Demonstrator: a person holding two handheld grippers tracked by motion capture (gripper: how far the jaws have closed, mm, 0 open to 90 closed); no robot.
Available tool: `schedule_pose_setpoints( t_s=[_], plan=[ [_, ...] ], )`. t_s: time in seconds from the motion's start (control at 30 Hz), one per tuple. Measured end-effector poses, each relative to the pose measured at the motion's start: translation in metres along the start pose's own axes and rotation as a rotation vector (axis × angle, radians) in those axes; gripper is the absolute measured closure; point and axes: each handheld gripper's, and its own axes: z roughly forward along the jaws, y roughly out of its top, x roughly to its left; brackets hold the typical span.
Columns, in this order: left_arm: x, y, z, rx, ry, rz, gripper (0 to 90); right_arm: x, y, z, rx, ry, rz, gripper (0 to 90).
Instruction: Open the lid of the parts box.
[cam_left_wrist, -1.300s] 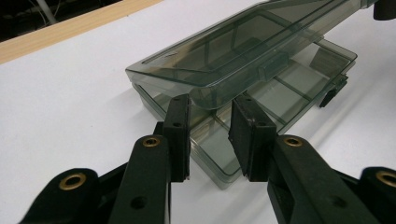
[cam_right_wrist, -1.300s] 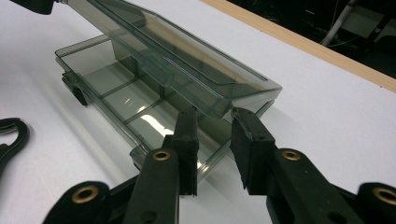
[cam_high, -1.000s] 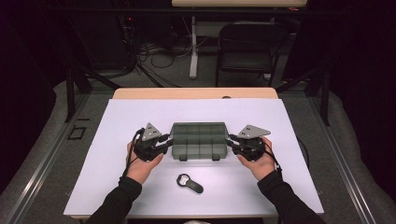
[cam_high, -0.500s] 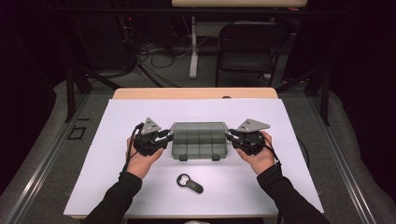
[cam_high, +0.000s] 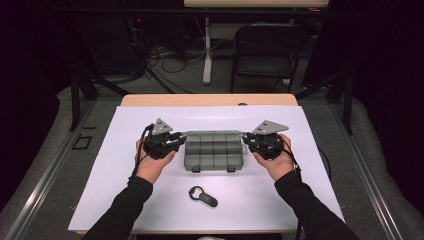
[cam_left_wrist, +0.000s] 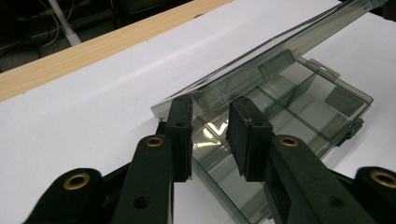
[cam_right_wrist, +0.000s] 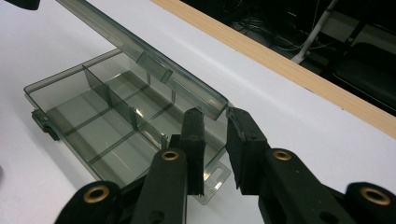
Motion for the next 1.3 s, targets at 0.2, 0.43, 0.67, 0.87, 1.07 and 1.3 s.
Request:
schedule_pose_setpoints(
  t_s=[0.2, 0.43, 0.67, 0.87, 1.07, 1.3],
  plan=[
    [0.002, 0.008, 0.002, 0.008, 0.009, -0.005, 70.0, -0.003, 0.006, 0.001, 0.002, -0.011, 0.003, 77.1],
    [0.006, 0.013, 0.005, 0.012, 0.011, -0.012, 70.6, -0.006, 0.013, 0.003, 0.008, -0.018, 0.009, 77.6],
    [0.008, 0.018, 0.007, 0.019, 0.023, -0.016, 72.7, -0.008, 0.016, 0.004, 0.018, -0.02, 0.024, 78.0],
    [0.011, 0.02, 0.009, 0.017, 0.022, -0.028, 73.6, -0.009, 0.022, 0.006, 0.026, -0.035, 0.021, 78.0],
    [0.013, 0.022, 0.01, 0.013, 0.023, -0.037, 74.6, -0.01, 0.024, 0.006, 0.024, -0.037, 0.024, 78.0],
    [0.016, 0.028, 0.011, 0.022, 0.031, -0.051, 74.8, -0.011, 0.02, 0.009, 0.028, -0.025, 0.025, 71.8]
  ],
)
